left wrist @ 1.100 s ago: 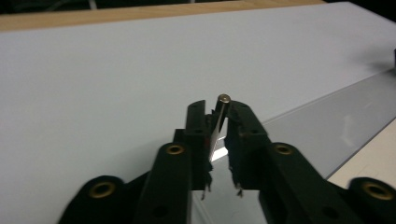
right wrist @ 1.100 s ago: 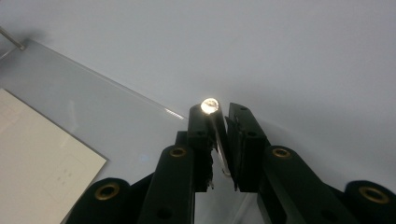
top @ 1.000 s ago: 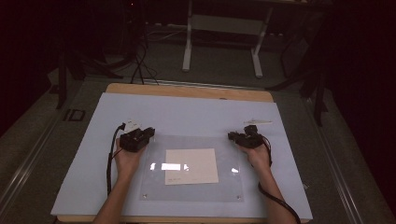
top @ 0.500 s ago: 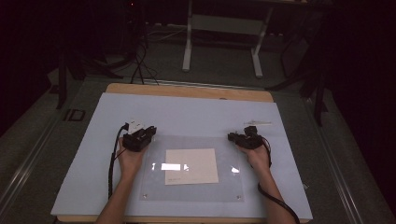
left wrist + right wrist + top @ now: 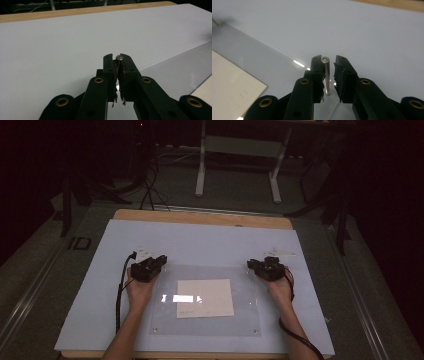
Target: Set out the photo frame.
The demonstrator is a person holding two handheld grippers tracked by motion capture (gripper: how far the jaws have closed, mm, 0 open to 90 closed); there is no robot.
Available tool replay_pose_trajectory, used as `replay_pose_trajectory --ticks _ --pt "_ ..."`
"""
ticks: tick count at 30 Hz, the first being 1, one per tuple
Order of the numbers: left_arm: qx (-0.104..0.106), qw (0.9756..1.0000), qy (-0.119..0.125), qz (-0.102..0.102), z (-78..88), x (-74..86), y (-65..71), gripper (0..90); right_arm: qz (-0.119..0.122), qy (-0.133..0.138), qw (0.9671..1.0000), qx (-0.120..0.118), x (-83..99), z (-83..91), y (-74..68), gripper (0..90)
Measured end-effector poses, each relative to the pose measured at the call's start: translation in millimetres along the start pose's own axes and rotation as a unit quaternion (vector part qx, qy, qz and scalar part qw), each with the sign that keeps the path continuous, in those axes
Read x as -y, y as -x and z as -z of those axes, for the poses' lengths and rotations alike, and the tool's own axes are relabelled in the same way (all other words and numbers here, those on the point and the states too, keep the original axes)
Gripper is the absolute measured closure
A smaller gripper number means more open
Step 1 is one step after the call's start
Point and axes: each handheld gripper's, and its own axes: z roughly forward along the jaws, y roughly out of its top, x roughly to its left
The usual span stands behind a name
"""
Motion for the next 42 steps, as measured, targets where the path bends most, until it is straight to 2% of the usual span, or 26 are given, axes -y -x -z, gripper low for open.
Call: replay_pose_trajectory --ticks 1,2,6,11,12,14,15,29,32,40,42 --pt "0.0 1.0 0.0 0.003 -0.2 -0.3 0.0 84.2 0.001 0.022 0.9997 -0.005 -0.1 2.6 -1.0 79.3" --pt "0.001 1.0 -0.001 0.003 -0.1 -0.5 -0.3 84.2 -0.003 0.028 0.9996 -0.005 -0.6 3.2 -0.9 80.6" --pt "0.002 1.0 -0.004 0.003 -0.1 -1.1 -0.9 84.1 -0.007 0.023 0.9997 -0.01 -0.4 -0.6 0.4 83.2" --pt "0.0 1.0 -0.008 0.003 0.0 -1.9 -0.1 84.1 -0.011 0.025 0.9995 -0.013 3.0 -1.9 1.0 81.3" --pt "-0.004 0.9999 -0.01 -0.006 0.1 -2.6 1.2 84.0 -0.009 0.022 0.9997 -0.012 4.4 -2.8 0.9 81.3" --pt "0.0 0.9999 -0.009 -0.006 0.3 -2.4 0.4 83.8 -0.008 0.019 0.9997 -0.011 5.5 -3.4 0.7 83.0" --pt "0.005 0.9999 -0.009 -0.004 0.3 -2.3 -1.0 83.7 -0.012 0.021 0.9996 -0.013 6.8 -3.5 1.5 83.6" --pt "0.013 0.9999 -0.005 0.0 -0.9 -2.3 -3.5 83.8 -0.052 0.01 0.9978 -0.039 4.4 -4.5 7.9 82.7" --pt "0.025 0.9995 -0.011 0.015 -1.2 -3.4 -7.0 83.5 -0.061 0.006 0.9971 -0.046 3.6 -4.9 9.9 82.2" --pt "0.05 0.9977 -0.035 0.029 -4.8 -9.9 -15.3 83.0 -0.071 -0.004 0.9958 -0.058 1.3 -6.1 13.8 81.8" --pt "0.057 0.9969 -0.036 0.04 -6.5 -10.5 -18.0 82.9 -0.078 -0.007 0.9951 -0.061 0.1 -7.2 15.1 81.9"
